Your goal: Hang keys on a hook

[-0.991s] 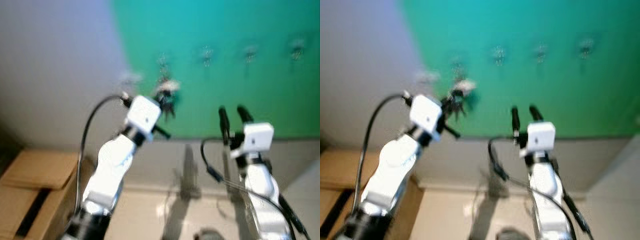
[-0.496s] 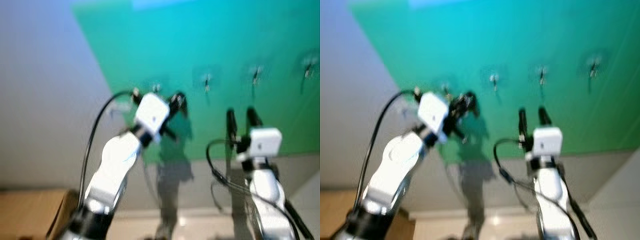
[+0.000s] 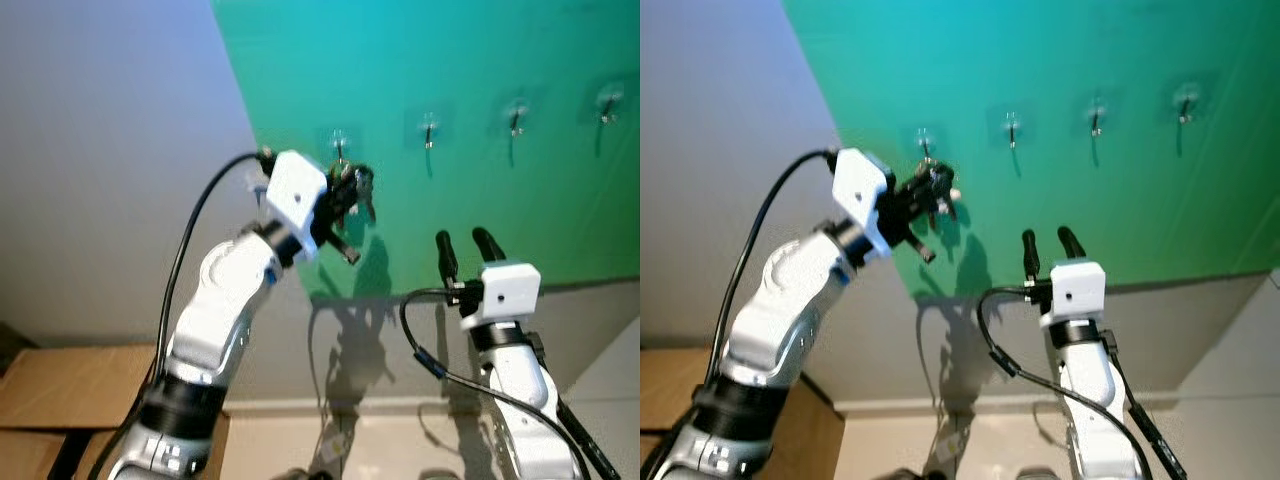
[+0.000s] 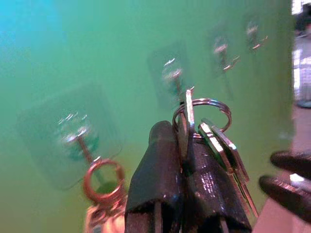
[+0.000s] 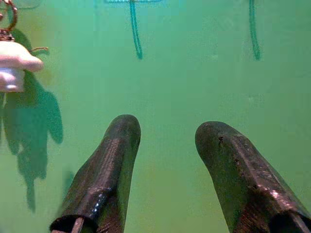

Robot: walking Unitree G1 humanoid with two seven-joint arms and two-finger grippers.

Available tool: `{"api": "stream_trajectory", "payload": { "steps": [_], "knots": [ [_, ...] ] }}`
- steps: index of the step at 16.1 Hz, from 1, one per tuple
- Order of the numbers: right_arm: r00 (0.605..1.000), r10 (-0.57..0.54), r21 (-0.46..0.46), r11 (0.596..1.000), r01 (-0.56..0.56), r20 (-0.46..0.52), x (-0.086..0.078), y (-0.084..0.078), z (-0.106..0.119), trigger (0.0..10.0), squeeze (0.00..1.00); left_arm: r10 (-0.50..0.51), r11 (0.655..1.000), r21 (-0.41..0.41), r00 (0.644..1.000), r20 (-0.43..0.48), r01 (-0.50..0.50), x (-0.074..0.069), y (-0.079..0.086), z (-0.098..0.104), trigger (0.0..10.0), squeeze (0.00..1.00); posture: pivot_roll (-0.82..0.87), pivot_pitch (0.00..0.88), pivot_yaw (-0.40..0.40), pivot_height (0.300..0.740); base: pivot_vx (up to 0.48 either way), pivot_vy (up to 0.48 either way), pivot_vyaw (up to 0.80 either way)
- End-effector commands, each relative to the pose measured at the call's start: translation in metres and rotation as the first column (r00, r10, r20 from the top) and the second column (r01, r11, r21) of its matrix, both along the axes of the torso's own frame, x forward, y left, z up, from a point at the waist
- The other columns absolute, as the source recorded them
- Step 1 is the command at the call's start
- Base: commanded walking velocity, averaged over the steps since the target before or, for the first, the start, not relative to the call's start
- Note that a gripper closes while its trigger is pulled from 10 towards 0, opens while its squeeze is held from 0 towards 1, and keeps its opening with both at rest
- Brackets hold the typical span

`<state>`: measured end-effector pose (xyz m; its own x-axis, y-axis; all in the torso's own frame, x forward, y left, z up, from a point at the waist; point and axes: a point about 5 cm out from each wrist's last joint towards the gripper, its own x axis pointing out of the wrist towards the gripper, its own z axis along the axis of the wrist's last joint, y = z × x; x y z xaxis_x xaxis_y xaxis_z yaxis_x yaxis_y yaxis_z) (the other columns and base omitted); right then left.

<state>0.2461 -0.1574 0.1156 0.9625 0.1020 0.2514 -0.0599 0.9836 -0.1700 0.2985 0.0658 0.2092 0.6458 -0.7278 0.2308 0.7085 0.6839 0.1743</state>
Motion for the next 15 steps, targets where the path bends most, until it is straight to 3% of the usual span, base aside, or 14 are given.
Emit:
{"api": "stream_trajectory", "payload": {
  "steps": [1, 2, 4, 8, 11, 15],
  "knots": [
    [1.0, 0.014, 0.013, 1.0, -0.014, 0.008, 0.001, 0.005, 0.002, 10.0, 0.0, -0.024, 1.0, -0.004, 0.999, -0.021, 0.024, 0.005, 0.0, 0.003, 10.0, 0.0, -0.22, 0.0, 0.193, 0.74, 0.0, 0.0, 0.0],
    [1.0, 0.014, 0.014, 1.0, -0.014, 0.009, 0.001, 0.005, 0.002, 10.0, 0.0, -0.06, 0.998, -0.011, 0.998, -0.033, 0.06, 0.007, -0.006, 0.007, 10.0, 0.0, -0.22, 0.0, 0.196, 0.74, 0.0, 0.0, 0.0],
    [1.0, 0.011, 0.019, 1.0, -0.012, 0.009, 0.0, 0.007, 0.002, 10.0, 0.0, -0.114, 0.991, 0.068, 0.992, -0.053, 0.117, 0.013, -0.017, 0.007, 10.0, 0.0, -0.23, 0.0, 0.206, 0.74, 0.0, 0.0, 0.0],
    [1.0, 0.011, 0.027, 1.0, -0.011, 0.001, -0.003, 0.008, 0.0, 10.0, 0.0, -0.15, 0.985, 0.077, 0.986, -0.078, 0.156, 0.019, -0.029, 0.009, 10.0, 0.0, -0.23, 0.009, 0.21, 0.74, 0.0, 0.0, 0.0],
    [1.0, 0.017, 0.028, 0.999, -0.017, -0.006, -0.006, 0.008, 0.001, 10.0, 0.0, -0.104, 0.99, 0.08, 0.98, -0.172, 0.119, 0.048, -0.034, 0.004, 10.0, 0.0, -0.25, 0.028, 0.21, 0.74, 0.0, 0.0, 0.0],
    [1.0, 0.015, 0.02, 1.0, -0.015, -0.015, -0.01, 0.008, 0.0, 10.0, 0.0, -0.037, 0.997, 0.063, 0.982, -0.186, 0.05, 0.068, -0.032, 0.011, 10.0, 0.0, -0.28, 0.039, 0.223, 0.74, 0.0, 0.0, 0.0]
  ]
}}
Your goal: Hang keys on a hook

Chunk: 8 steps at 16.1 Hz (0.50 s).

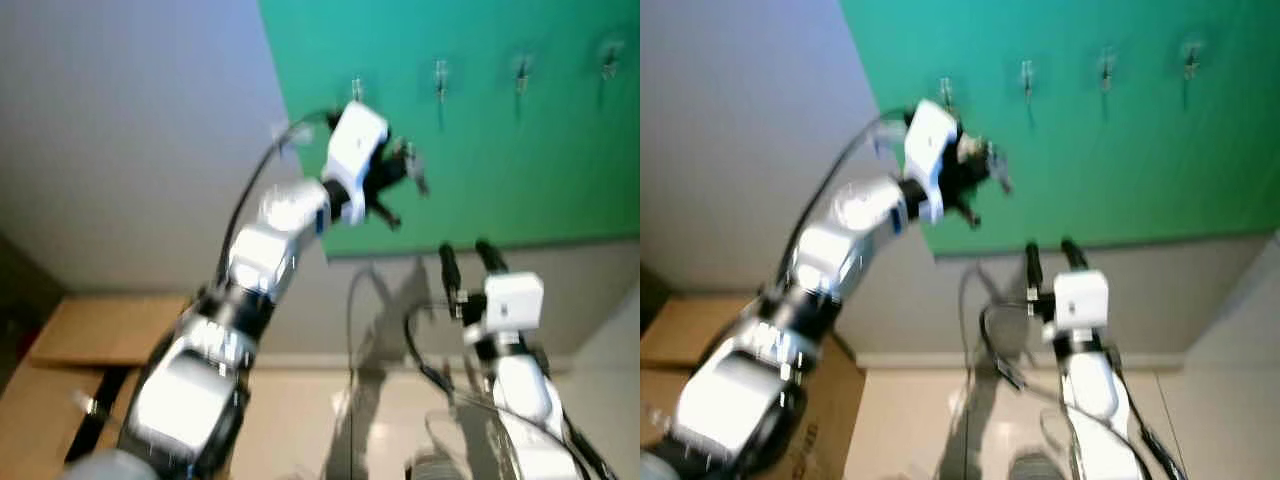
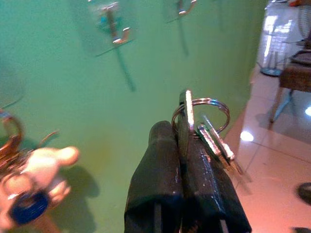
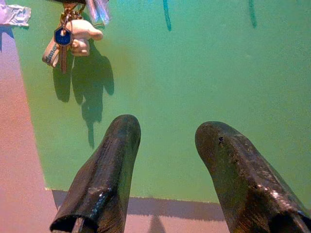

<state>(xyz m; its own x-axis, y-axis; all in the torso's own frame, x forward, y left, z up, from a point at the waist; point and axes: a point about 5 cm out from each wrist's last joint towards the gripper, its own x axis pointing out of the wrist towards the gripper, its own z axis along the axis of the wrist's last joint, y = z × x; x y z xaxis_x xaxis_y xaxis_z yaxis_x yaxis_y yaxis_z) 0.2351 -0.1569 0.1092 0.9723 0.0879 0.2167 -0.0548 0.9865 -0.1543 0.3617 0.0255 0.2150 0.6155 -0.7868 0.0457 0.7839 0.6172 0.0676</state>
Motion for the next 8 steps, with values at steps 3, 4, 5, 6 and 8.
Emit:
{"api": "stream_trajectory", "payload": {
  "steps": [3, 4, 5, 6, 8],
  "knots": [
    [1.0, 0.016, 0.019, 1.0, -0.017, 0.007, 0.0002, 0.0065, 0.0051, 10.0, 0.0, 0.08, 0.997, -0.018, 0.996, 0.044, -0.079, 0.0082, 0.0167, 0.0055, 10.0, 0.0, -0.28, 0.041, 0.227, 0.74, 0.0, 0.0, -0.19],
    [1.0, 0.018, 0.015, 1.0, -0.018, -0.008, 0.0014, 0.0071, 0.0036, 10.0, 0.0, 0.088, 0.995, -0.046, 0.995, 0.039, -0.086, 0.0073, 0.0176, 0.0033, 10.0, 0.0, -0.28, 0.041, 0.227, 0.74, 0.349, -0.326, -0.78],
    [1.0, 0.02, 0.011, 1.0, -0.02, -0.009, 0.0014, 0.0076, 0.0037, 10.0, 0.0, 0.091, 0.995, -0.045, 0.994, 0.054, -0.088, 0.0069, 0.0169, 0.0031, 10.0, 0.0, -0.27, 0.043, 0.222, 0.74, 0.352, -0.322, -0.78],
    [1.0, 0.025, 0.007, 1.0, -0.025, -0.003, 0.0012, 0.0083, 0.0044, 10.0, 0.0, 0.093, 0.995, -0.053, 0.994, 0.058, -0.09, 0.0066, 0.0163, 0.0035, 10.0, 0.0, -0.26, 0.044, 0.219, 0.74, 0.352, -0.322, -0.79],
    [0.999, 0.043, -0.001, 0.999, -0.043, -0.008, 0.0032, 0.0102, 0.0042, 10.0, 0.0, 0.107, 0.993, -0.063, 0.991, 0.083, -0.102, 0.0059, 0.0174, 0.0033, 10.0, 0.0, -0.25, 0.043, 0.211, 0.74, 0.339, -0.336, 0.0]
  ]
}}
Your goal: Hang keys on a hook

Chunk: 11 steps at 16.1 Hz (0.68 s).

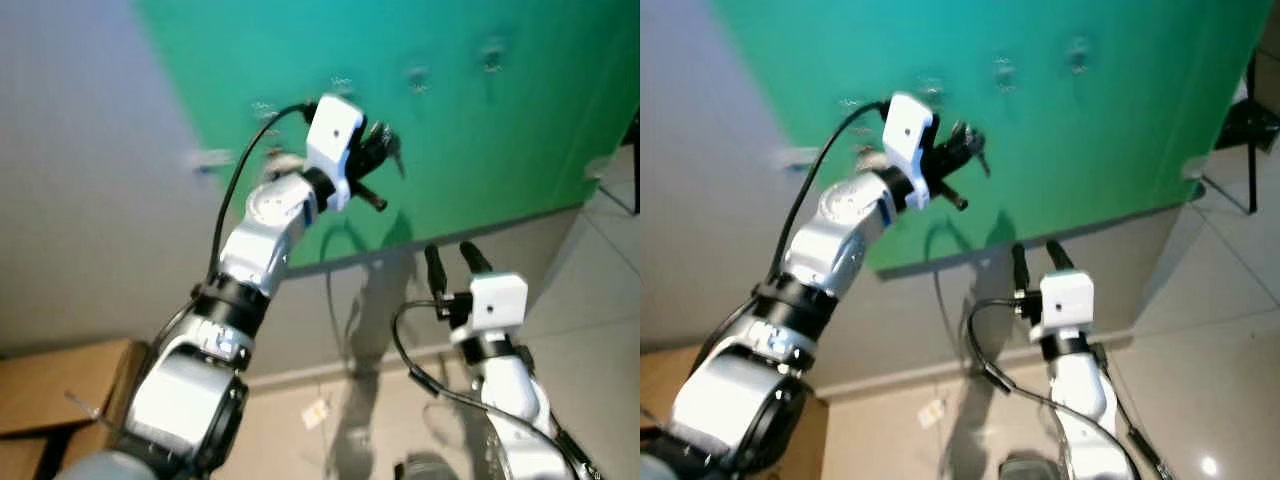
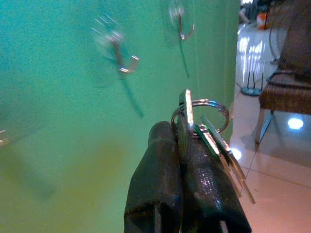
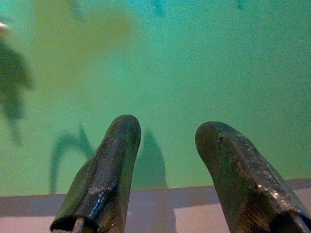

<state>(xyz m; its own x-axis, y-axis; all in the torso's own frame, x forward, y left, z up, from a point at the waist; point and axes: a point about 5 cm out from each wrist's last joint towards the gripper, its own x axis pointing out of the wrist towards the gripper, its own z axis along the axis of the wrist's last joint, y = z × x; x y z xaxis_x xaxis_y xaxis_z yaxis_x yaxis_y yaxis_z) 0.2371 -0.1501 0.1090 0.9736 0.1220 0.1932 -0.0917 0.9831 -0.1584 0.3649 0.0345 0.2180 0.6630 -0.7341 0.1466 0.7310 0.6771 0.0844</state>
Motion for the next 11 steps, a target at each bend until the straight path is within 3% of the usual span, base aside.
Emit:
{"api": "stream_trajectory", "payload": {
  "steps": [1, 3, 7, 11],
  "knots": [
    [1.0, 0.012, 0.004, 1.0, -0.012, 0.014, 0.002, 0.004, 0.004, 10.0, 0.0, 0.034, 0.999, 0.004, 0.999, 0.009, -0.034, 0.002, 0.009, 0.0, 10.0, 0.0, -0.25, 0.043, 0.211, 0.74, 0.334, -0.341, 0.0],
    [1.0, 0.022, 0.006, 1.0, -0.022, -0.002, 0.002, 0.004, 0.002, 10.0, 0.0, 0.051, 0.998, -0.023, 0.998, 0.029, -0.05, 0.0, 0.01, 0.002, 10.0, 0.0, -0.24, 0.045, 0.205, 0.74, 0.308, -0.364, 0.0],
    [0.999, 0.03, 0.007, 1.0, -0.03, -0.017, -0.001, 0.005, -0.001, 10.0, 0.0, 0.061, 0.998, -0.006, 0.996, 0.068, -0.06, -0.003, 0.018, 0.015, 10.0, 0.0, -0.25, 0.05, 0.207, 0.74, 0.0, 0.0, 0.0],
    [0.999, 0.035, 0.01, 0.999, -0.034, -0.03, -0.001, 0.005, -0.004, 10.0, 0.0, 0.086, 0.996, -0.006, 0.995, 0.049, -0.086, -0.003, 0.029, 0.023, 10.0, 0.0, -0.24, 0.035, 0.203, 0.74, 0.0, 0.0, 0.0]
  ]
}}
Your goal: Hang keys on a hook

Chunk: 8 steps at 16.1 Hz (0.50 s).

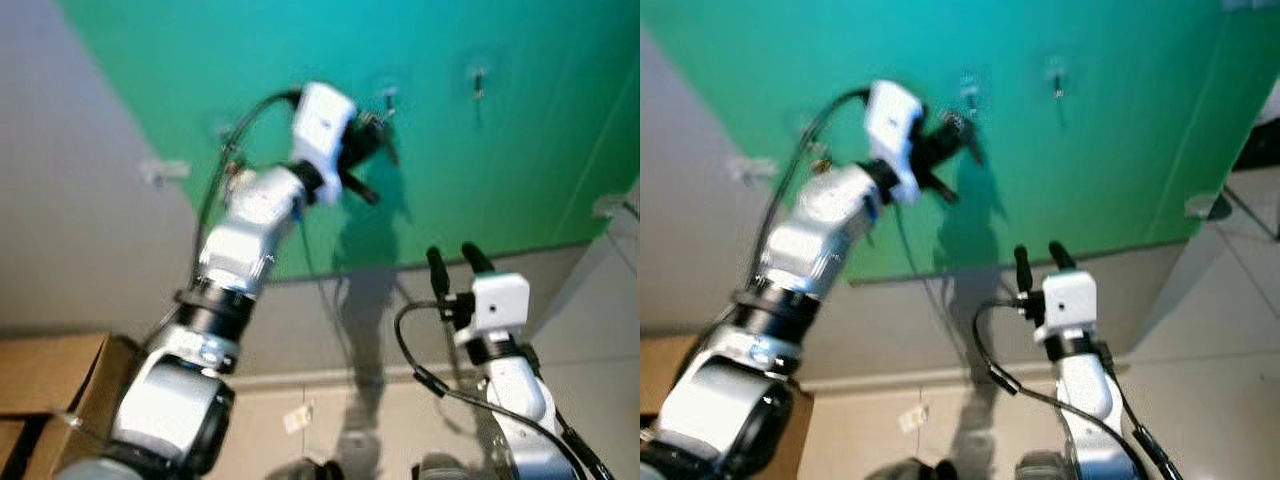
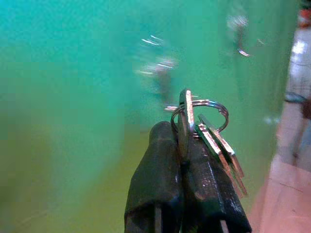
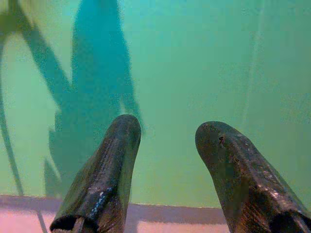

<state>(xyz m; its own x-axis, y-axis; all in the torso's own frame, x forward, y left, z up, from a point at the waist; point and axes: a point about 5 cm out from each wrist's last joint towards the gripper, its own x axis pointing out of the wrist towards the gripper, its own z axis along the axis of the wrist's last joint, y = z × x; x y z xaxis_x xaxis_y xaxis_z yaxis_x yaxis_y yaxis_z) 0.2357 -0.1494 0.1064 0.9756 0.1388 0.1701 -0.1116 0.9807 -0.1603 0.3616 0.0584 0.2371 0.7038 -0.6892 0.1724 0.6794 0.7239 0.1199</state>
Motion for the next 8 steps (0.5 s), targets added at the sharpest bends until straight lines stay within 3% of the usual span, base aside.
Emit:
{"api": "stream_trajectory", "payload": {
  "steps": [1, 4, 8],
  "knots": [
    [1.0, 0.02, 0.014, 1.0, -0.02, -0.007, 0.001, 0.004, -0.001, 10.0, 0.0, 0.052, 0.999, -0.014, 0.999, -0.006, -0.052, 0.005, 0.01, 0.006, 10.0, 0.0, -0.24, 0.035, 0.203, 0.74, 0.0, 0.0, 0.0],
    [1.0, 0.028, 0.015, 0.999, -0.028, -0.01, 0.001, 0.005, -0.002, 10.0, 0.0, 0.1, 0.995, 0.004, 0.995, -0.022, -0.1, 0.013, 0.013, 0.018, 10.0, 0.0, -0.24, 0.021, 0.202, 0.74, 0.0, 0.0, 0.0],
    [0.999, 0.033, 0.016, 0.999, -0.032, -0.012, 0.0, 0.006, -0.002, 10.0, 0.0, 0.027, 0.998, 0.061, 0.999, -0.037, -0.025, 0.009, -0.003, 0.015, 10.0, 0.0, -0.25, 0.015, 0.207, 0.74, 0.0, 0.0, 0.0]
  ]
}}
